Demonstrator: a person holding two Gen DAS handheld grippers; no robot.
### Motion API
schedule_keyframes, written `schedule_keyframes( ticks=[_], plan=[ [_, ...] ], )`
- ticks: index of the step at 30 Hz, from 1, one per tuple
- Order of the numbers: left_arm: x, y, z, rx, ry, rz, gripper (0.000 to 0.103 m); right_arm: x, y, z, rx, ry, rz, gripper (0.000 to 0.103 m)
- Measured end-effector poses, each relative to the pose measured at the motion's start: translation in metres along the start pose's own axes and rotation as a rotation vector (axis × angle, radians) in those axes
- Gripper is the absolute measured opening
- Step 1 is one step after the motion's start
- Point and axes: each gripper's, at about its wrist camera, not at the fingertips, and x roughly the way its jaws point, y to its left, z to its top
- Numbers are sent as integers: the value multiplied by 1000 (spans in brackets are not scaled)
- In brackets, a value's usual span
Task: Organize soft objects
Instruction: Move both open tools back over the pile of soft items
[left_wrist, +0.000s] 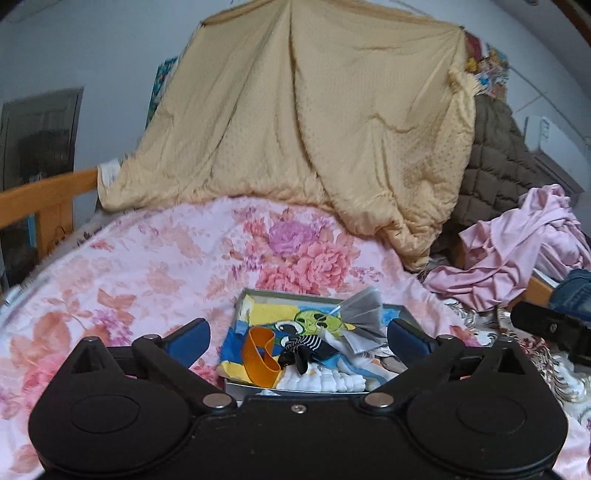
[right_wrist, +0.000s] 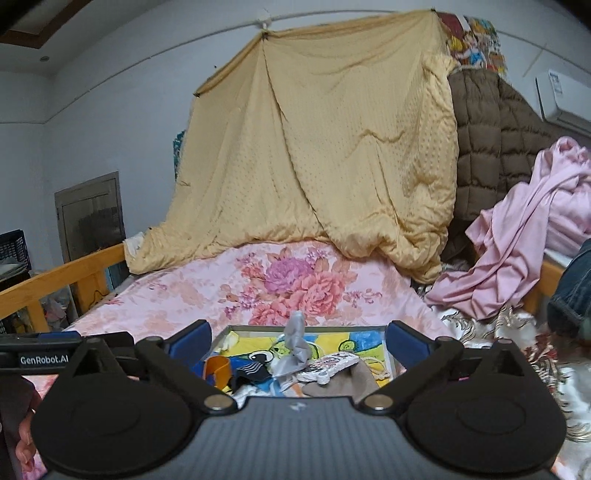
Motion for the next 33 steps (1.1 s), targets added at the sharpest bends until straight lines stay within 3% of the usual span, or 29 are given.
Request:
schedule_keyframes(
  ticks=[6, 18, 33],
  plan=[
    [-48, 10, -6, 24, -35, -17, 102, -44, 19, -2, -6, -16, 4, 103],
    [-110, 45, -37, 16, -15, -8, 102, -104, 57, -25, -10, -39, -2, 103],
    [-118, 66, -65, 118, 103, -13, 102, -114, 83, -68, 30, 96, 0, 103]
  ],
)
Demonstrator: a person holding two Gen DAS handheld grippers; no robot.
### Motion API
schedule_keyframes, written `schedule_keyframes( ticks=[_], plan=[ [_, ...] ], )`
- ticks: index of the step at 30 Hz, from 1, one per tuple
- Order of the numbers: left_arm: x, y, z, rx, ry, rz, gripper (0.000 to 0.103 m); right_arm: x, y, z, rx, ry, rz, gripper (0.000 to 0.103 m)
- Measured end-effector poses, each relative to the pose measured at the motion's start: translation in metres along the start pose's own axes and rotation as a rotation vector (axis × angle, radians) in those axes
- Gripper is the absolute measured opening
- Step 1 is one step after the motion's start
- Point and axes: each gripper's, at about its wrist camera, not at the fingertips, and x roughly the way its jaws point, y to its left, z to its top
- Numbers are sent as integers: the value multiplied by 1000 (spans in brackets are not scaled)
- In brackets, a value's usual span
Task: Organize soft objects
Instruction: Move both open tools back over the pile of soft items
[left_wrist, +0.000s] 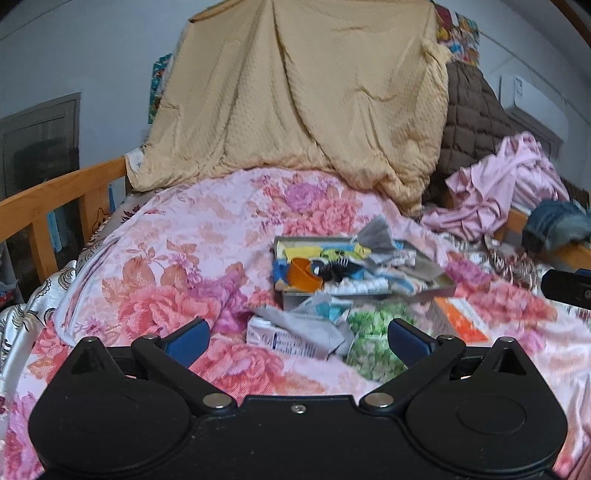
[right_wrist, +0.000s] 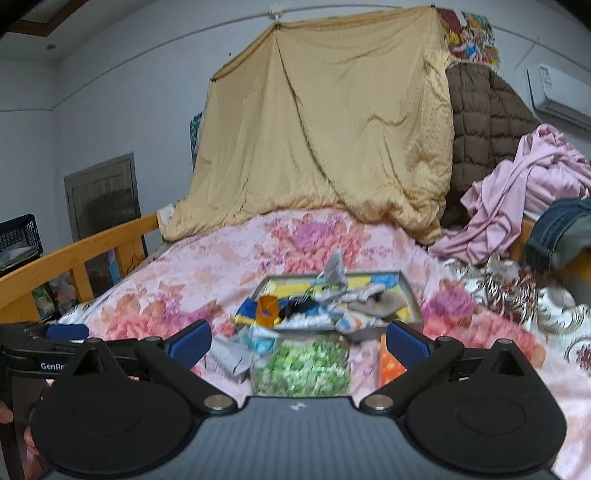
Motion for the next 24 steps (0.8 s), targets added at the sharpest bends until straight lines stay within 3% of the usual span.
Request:
schedule_keyframes(
  ticks=[9, 17, 24],
  plan=[
    [4, 2, 6, -9, 32, 2, 102, 2, 19, 27, -83, 131, 24, 103],
    [-9, 17, 14, 4, 41, 13, 102, 12, 39, 59, -128, 332, -11, 103],
    [-6, 37, 17, 190, 145, 34, 102, 57, 79, 95, -218, 447, 20, 103]
  ],
)
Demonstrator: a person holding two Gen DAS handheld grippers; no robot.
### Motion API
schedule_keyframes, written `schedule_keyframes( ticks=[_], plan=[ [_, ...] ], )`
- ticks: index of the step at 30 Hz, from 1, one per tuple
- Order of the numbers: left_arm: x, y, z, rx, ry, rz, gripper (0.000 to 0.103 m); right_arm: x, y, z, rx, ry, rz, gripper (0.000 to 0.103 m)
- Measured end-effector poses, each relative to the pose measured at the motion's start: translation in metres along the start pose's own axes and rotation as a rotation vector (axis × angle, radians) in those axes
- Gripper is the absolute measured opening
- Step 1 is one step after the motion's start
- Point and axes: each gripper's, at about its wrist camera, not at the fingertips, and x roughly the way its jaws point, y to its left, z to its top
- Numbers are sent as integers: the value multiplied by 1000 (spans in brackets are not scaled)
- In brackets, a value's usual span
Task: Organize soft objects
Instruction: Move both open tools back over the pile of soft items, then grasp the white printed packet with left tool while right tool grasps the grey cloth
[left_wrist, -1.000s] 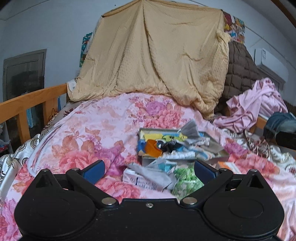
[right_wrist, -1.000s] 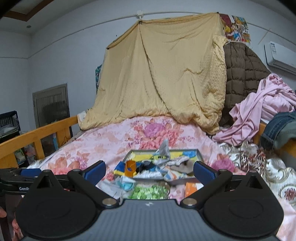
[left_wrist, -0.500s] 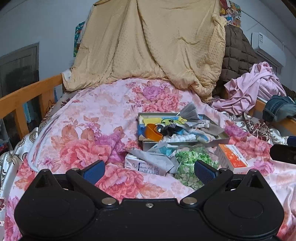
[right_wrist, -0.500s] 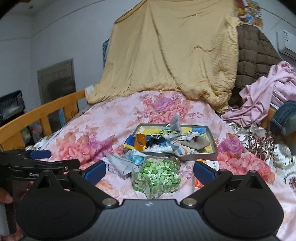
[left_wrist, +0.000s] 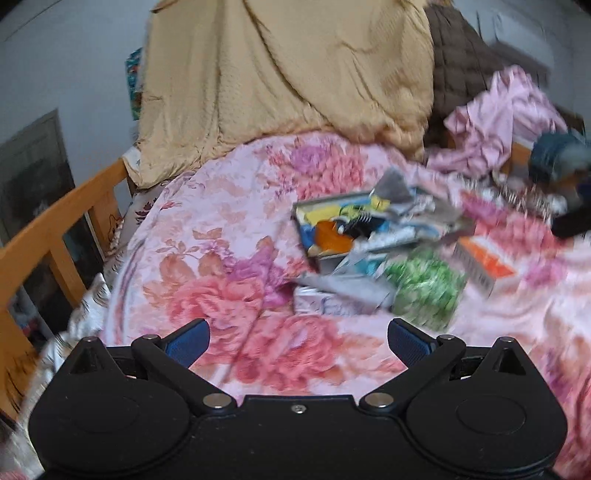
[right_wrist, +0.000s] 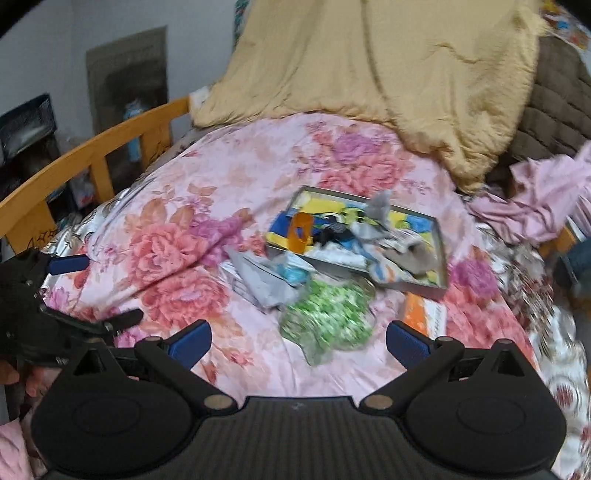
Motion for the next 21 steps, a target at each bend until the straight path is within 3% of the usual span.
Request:
schedule_keyframes(
  ticks=[3, 7, 12, 16, 21],
  plan=[
    [14, 15, 4, 1, -15, -2, 102, 24, 6, 33, -29, 60, 39, 103],
    [49, 34, 9, -123, 0, -33, 102, 47, 9, 49, -139, 13, 68, 103],
    [83, 48, 6, -168, -37, -94, 102, 84, 10, 36, -229, -95, 121, 103],
    [106, 55, 3, -154, -51, -157, 102, 126, 11, 26, -211, -24, 169, 103],
    [148, 60, 15, -133, -8, -219, 102, 155, 14, 13, -375, -4, 197, 103]
  ],
)
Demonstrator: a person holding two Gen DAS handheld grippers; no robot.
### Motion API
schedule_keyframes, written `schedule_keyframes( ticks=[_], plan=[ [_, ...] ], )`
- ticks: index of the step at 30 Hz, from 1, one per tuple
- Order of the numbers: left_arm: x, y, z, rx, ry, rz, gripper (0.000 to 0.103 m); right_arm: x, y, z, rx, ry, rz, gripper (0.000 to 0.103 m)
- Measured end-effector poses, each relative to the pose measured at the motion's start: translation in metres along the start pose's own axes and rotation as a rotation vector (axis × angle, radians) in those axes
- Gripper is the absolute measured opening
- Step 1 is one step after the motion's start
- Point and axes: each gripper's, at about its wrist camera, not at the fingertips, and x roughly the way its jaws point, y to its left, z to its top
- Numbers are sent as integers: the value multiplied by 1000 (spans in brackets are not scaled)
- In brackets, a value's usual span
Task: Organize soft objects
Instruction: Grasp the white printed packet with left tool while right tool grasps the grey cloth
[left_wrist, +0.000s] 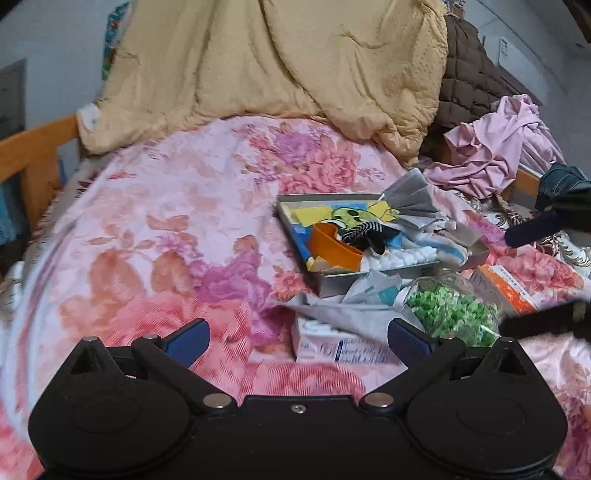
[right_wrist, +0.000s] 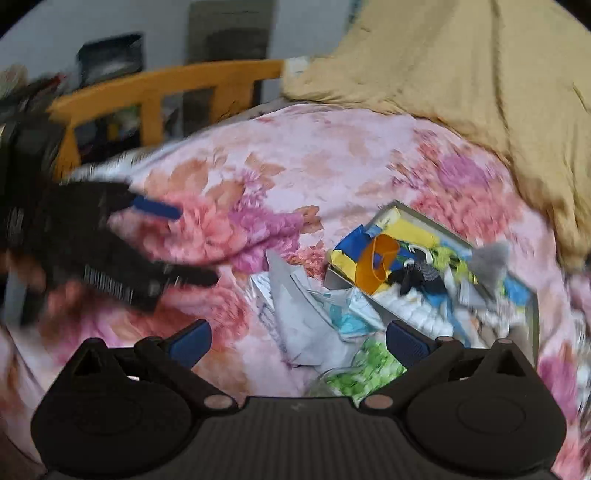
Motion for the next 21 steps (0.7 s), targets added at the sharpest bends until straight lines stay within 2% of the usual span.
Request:
schedule_keyframes(
  ticks=[6, 10, 14, 17, 21],
  plan=[
    [48, 11, 31, 12, 37, -93, 102, 37, -18, -16, 12, 38, 83, 102],
    [80, 0, 50, 80, 86, -178, 102, 52, -34, -22, 24, 33, 157, 102],
    [108, -12, 58, 114, 146, -258, 102, 58, -40, -25, 7, 30, 186, 99],
    [128, -14, 57, 98, 192, -266, 102, 65, -41, -22, 0, 41, 189, 99],
    [158, -11, 57, 20, 302, -299, 100, 72, -40, -18, 42, 52, 202, 94]
  ],
)
